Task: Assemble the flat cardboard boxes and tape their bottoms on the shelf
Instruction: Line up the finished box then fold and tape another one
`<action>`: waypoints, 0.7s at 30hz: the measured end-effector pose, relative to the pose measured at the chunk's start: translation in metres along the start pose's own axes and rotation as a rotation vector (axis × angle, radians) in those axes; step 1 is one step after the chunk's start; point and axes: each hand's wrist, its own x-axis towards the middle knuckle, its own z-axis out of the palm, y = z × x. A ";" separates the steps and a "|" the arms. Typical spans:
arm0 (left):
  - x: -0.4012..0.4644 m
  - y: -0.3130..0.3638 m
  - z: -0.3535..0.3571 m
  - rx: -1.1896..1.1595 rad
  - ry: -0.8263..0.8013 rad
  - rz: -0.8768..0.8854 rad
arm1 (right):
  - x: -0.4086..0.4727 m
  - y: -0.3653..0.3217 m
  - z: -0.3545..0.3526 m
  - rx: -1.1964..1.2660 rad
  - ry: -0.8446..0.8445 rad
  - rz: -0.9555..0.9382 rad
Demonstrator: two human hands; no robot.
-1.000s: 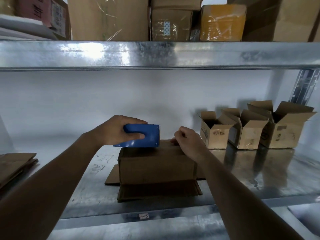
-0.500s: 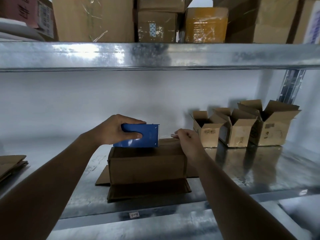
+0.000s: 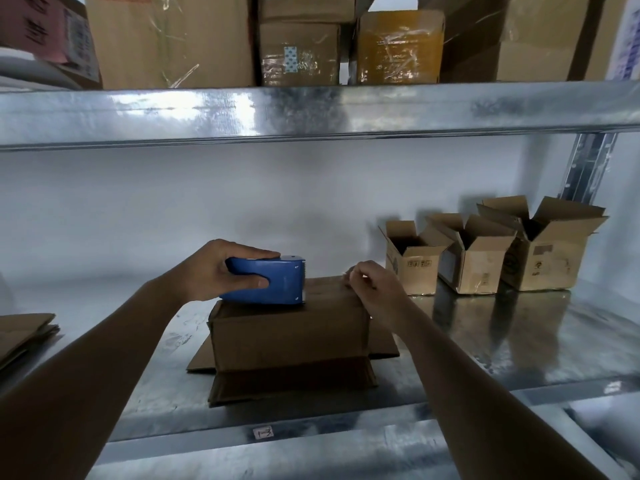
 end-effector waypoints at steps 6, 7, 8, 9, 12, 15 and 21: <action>-0.011 -0.013 -0.015 -0.013 0.036 -0.049 | 0.002 0.002 0.003 -0.098 0.015 -0.096; -0.012 -0.013 -0.015 -0.022 0.040 -0.051 | 0.003 0.002 0.004 -0.102 0.020 -0.103; -0.015 -0.014 -0.016 -0.031 0.049 -0.057 | 0.003 0.003 0.005 -0.109 0.023 -0.111; -0.017 -0.016 -0.017 -0.037 0.061 -0.063 | 0.003 0.003 0.005 -0.121 0.020 -0.113; -0.029 -0.021 -0.023 -0.042 0.107 -0.078 | 0.003 0.003 0.004 -0.161 0.007 -0.105; -0.041 -0.024 -0.024 -0.045 0.151 -0.076 | 0.005 -0.001 0.007 -0.204 0.010 -0.112; -0.058 -0.031 -0.035 -0.068 0.193 -0.074 | 0.007 -0.003 0.008 -0.268 0.002 -0.081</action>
